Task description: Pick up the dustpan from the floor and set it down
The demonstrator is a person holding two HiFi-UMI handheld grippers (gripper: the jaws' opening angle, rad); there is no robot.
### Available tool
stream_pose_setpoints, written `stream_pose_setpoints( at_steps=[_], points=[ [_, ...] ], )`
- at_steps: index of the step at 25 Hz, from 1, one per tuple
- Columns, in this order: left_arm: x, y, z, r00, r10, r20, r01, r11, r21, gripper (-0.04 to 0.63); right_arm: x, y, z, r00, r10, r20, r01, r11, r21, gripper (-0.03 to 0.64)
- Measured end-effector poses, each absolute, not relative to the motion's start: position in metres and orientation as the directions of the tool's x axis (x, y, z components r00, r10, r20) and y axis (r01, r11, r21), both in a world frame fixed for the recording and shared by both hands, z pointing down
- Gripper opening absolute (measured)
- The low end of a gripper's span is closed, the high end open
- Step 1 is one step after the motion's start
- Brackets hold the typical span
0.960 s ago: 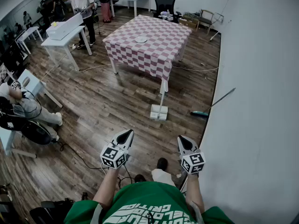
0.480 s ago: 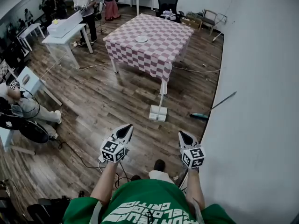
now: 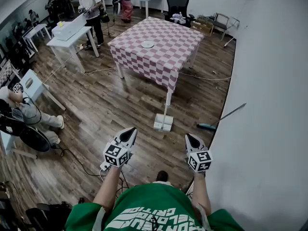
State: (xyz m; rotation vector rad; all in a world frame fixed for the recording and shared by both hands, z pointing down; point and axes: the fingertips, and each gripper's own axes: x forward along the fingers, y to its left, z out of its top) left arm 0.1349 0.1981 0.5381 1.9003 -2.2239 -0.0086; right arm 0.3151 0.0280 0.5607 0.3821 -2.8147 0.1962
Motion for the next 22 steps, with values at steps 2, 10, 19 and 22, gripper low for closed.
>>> stream_pose_setpoints(
  at_steps=[2,10,19,22],
  points=[
    [0.134,0.184,0.534,-0.15,-0.976,0.161,-0.975,0.173,0.14,0.003,0.314,0.013,0.559,-0.923,-0.235,0.305,-0.277,0.956,-0.1,0.008],
    [0.137,0.138,0.519,-0.176,-0.971,0.161,-0.971,0.197,0.132,0.003,0.311,-0.04,0.546,-0.93,-0.214,0.298,-0.257,0.96,-0.114,0.008],
    [0.146,0.103,0.523,-0.157,-0.973,0.17,-0.975,0.18,0.128,0.003,0.315,-0.072,0.55,-0.931,-0.22,0.293,-0.266,0.956,-0.128,0.008],
    [0.145,0.093,0.522,-0.145,-0.975,0.169,-0.978,0.166,0.123,0.003,0.316,-0.078,0.553,-0.928,-0.229,0.294,-0.276,0.952,-0.132,0.008]
  ],
)
